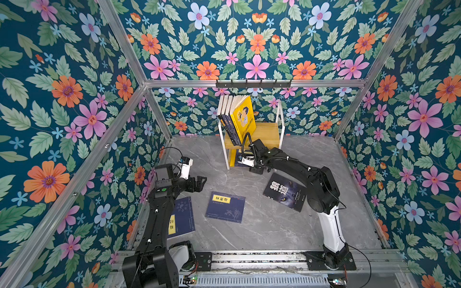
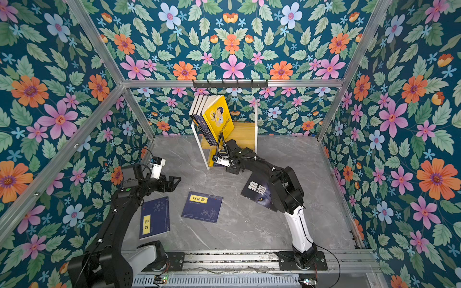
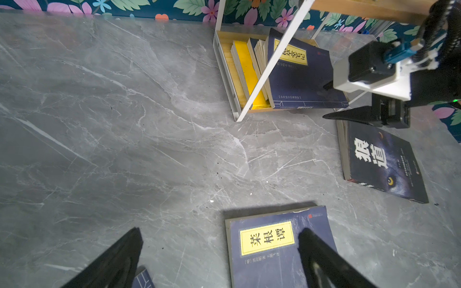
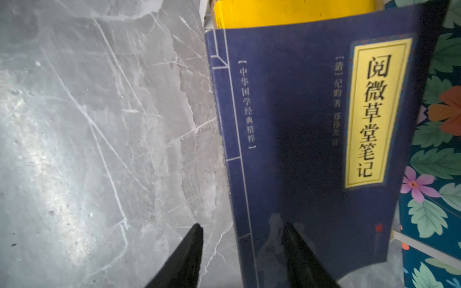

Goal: Stacking books/files
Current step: Move the book to the bookshelf.

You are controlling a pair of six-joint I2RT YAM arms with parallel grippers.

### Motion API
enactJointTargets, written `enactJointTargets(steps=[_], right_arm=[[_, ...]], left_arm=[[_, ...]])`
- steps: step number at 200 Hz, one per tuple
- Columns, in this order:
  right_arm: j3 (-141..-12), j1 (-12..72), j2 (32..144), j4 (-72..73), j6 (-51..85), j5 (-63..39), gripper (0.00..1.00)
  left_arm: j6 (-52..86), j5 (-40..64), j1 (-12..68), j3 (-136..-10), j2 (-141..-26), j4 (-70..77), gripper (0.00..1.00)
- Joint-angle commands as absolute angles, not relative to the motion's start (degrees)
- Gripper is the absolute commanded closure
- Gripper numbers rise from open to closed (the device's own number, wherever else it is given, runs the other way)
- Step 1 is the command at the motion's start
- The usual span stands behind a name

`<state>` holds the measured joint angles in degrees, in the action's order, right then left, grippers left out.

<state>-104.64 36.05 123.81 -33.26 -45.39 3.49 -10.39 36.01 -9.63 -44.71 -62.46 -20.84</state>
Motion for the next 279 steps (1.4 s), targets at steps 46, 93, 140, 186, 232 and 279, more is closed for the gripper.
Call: enactJointTargets(steps=[46, 93, 140, 186, 232, 279], right_arm=[[-105.6, 35.3, 124.8, -34.5, -46.1, 3.5, 0.57], [-106.5, 35.0, 126.1, -34.0, -46.5, 4.3, 0.60], [-107.3, 34.5, 126.2, -33.4, -46.9, 3.8, 0.74], [-108.0, 34.3, 127.0, -32.6, -48.8, 4.2, 0.77], [-107.9, 34.3, 127.0, -31.9, -49.1, 3.7, 0.80], [-107.8, 34.3, 127.0, -30.9, -49.0, 4.3, 0.73]], left_arm=[[-9.8, 36.7, -9.6, -45.2, -62.7, -20.6, 0.00], [-10.0, 36.5, -9.7, -45.1, -62.7, -20.7, 0.00], [-9.9, 36.7, -9.8, -44.9, -62.6, -20.5, 0.00], [-9.9, 36.5, -9.8, -44.8, -62.3, -20.4, 0.00], [-9.9, 36.5, -9.8, -44.6, -62.1, -20.3, 0.00], [-9.8, 36.6, -9.8, -44.4, -62.1, -20.1, 0.00]])
